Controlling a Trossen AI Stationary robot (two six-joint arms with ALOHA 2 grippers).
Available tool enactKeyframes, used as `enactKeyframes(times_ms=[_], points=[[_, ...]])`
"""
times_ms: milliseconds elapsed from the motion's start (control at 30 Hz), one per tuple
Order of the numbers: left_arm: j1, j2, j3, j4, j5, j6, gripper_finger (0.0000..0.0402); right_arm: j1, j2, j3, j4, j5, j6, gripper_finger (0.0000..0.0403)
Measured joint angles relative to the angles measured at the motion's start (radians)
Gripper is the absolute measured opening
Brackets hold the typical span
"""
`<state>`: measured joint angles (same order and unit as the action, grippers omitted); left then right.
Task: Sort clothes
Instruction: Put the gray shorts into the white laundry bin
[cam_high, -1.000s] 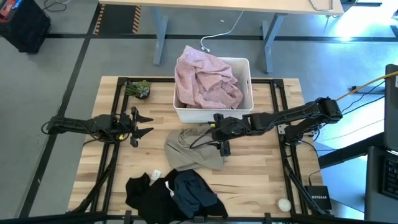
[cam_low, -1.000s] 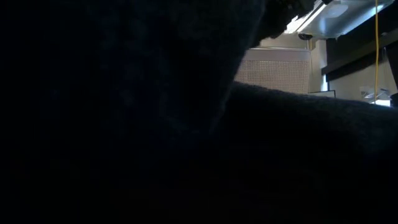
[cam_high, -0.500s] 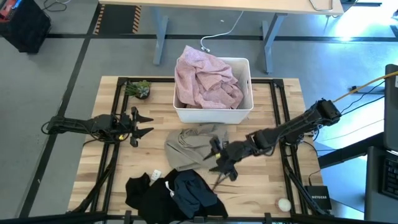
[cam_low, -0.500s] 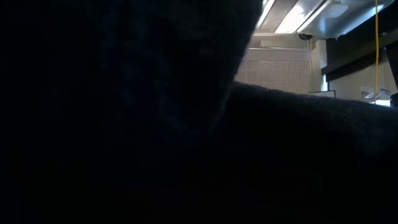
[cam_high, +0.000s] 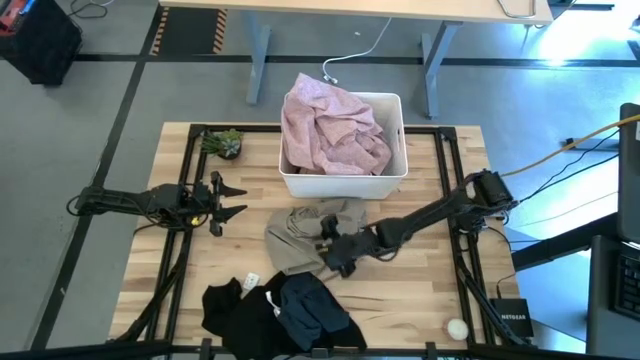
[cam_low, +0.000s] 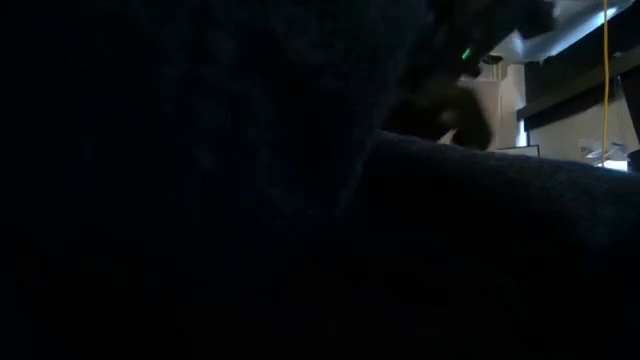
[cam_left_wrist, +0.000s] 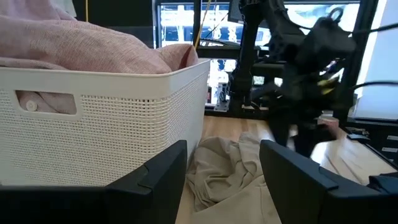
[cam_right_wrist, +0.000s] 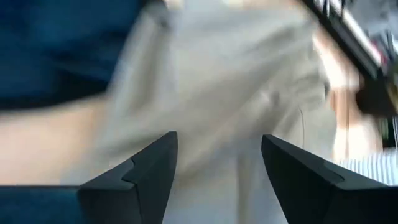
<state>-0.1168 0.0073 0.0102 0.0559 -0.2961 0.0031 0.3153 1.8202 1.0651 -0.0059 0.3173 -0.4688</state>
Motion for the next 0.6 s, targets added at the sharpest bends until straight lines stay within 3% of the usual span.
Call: enactKeyframes(times_ms=[233, 500, 600], points=[[0.000, 0.000, 0.000, 0.000, 0.000, 0.005, 0.0198, -0.077, 0.025, 0.000, 0.005, 0.007, 0.096, 0.0248], [0.000, 0.000, 0.000, 0.000, 0.000, 0.005, 0.0198, -0.080, 0.023, 0.000, 0.012, 0.240, 0.101, 0.0248], [0.000, 0.000, 0.000, 0.000, 0.000, 0.005, 0.0198, -0.084, 0.022, 0.000, 0.005, 0.252, 0.132, 0.0248]])
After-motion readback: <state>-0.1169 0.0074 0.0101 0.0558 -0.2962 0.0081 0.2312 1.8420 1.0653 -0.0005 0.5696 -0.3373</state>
